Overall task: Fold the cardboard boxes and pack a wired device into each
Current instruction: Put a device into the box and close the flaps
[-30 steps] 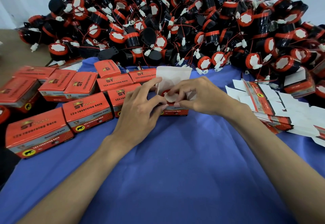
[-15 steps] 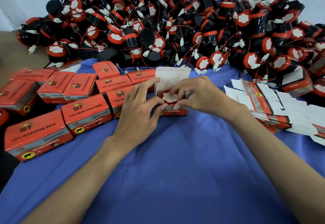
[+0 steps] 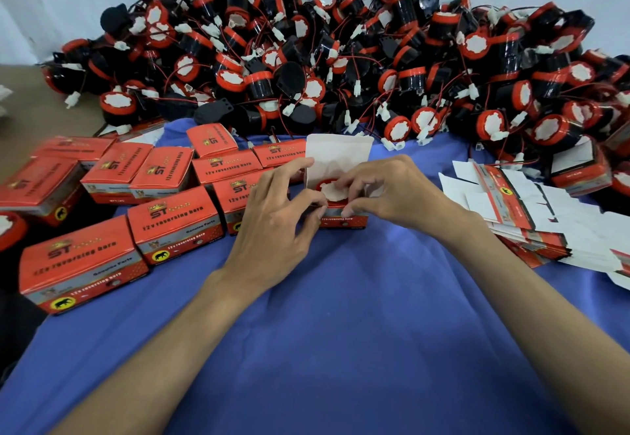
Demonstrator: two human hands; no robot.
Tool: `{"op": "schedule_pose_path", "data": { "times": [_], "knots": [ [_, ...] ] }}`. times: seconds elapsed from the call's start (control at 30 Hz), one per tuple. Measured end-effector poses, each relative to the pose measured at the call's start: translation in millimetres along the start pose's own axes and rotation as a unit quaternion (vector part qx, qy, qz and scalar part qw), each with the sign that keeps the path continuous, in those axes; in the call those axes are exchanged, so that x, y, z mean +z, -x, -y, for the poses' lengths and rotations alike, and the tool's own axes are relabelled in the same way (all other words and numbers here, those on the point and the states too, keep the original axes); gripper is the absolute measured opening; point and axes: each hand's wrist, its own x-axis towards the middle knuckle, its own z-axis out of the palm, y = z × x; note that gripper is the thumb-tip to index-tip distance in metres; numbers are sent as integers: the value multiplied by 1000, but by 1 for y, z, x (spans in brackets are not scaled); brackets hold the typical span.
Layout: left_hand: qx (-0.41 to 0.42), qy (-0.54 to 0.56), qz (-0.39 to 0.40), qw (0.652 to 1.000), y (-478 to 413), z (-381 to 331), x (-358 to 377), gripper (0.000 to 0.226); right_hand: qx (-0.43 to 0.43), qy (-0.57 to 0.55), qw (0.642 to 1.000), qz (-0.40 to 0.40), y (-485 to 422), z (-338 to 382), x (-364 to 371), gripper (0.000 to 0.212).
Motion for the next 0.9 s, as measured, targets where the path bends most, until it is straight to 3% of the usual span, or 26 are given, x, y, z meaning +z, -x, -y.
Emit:
{"op": "schedule_pose_path", "data": {
  "times": [0.37,0.53,0.9],
  "knots": [
    [5,-12,15,1000,0,0,2,13,4,-25,999,45,-1,4,-1,7],
    [9,31,-7,999,-1,1,1,20,-6,-26,996,80,-2,6,-2,10],
    [13,40,6,999,1,-1,4,16,-45,19,997,63,2,2,5,12]
  ]
}}
